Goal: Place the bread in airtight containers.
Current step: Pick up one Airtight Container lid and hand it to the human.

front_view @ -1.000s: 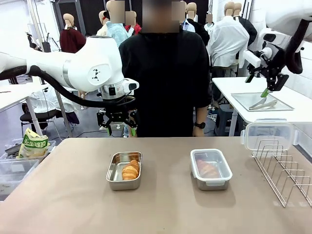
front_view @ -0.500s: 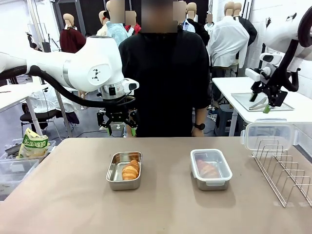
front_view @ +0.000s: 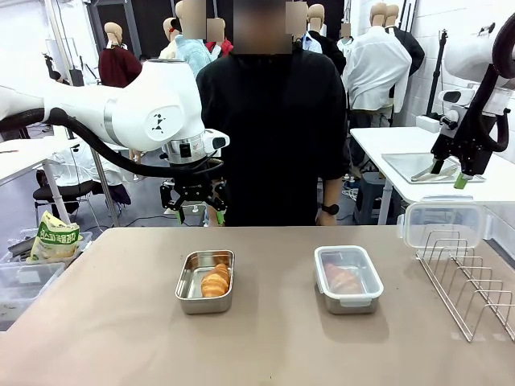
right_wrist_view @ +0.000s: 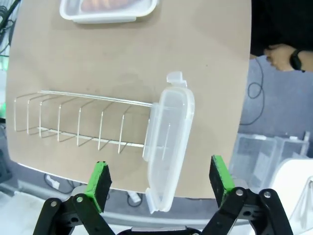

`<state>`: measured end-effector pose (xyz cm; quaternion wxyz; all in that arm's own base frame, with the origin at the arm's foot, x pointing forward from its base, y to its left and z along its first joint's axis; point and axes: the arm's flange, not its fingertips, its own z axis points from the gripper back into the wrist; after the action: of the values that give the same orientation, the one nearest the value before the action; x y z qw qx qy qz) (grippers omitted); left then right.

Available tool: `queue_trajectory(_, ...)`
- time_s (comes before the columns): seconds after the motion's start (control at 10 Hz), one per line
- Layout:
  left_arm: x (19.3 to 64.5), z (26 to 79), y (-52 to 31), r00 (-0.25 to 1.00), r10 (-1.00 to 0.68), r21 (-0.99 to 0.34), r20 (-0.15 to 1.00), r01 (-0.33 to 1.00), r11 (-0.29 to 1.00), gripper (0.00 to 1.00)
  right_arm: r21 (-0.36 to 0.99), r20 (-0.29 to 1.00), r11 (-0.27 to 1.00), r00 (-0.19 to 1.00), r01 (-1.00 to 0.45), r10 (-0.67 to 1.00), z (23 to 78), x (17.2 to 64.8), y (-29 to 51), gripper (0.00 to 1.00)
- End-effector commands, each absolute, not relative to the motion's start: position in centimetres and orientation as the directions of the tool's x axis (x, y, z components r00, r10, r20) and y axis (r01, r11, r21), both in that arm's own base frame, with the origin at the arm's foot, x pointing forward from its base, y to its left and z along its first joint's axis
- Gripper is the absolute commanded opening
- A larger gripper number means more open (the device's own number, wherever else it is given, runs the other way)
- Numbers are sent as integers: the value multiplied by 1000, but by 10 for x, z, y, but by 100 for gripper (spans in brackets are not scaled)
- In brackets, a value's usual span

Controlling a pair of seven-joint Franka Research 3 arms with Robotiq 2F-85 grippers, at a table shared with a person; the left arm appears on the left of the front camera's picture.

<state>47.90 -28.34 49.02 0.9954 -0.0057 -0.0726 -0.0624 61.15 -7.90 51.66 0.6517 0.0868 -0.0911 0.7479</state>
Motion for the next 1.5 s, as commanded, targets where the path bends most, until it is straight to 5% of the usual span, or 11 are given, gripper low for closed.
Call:
queue_trajectory(0.0, 479, 492, -283, 981, -124, -3, 150, 126, 992, 100, -56, 267, -143, -153, -988, 951, 514, 611, -78, 100)
queue_trajectory(0.4, 479, 492, -283, 981, -124, -3, 150, 126, 992, 100, -66, 112, -109, -116, -992, 987, 492, 630, -61, 100)
queue_trajectory(1.4, 479, 492, -283, 981, -124, -3, 150, 126, 992, 100, 52, 91, -52, -47, -997, 995, 432, 635, -78, 100)
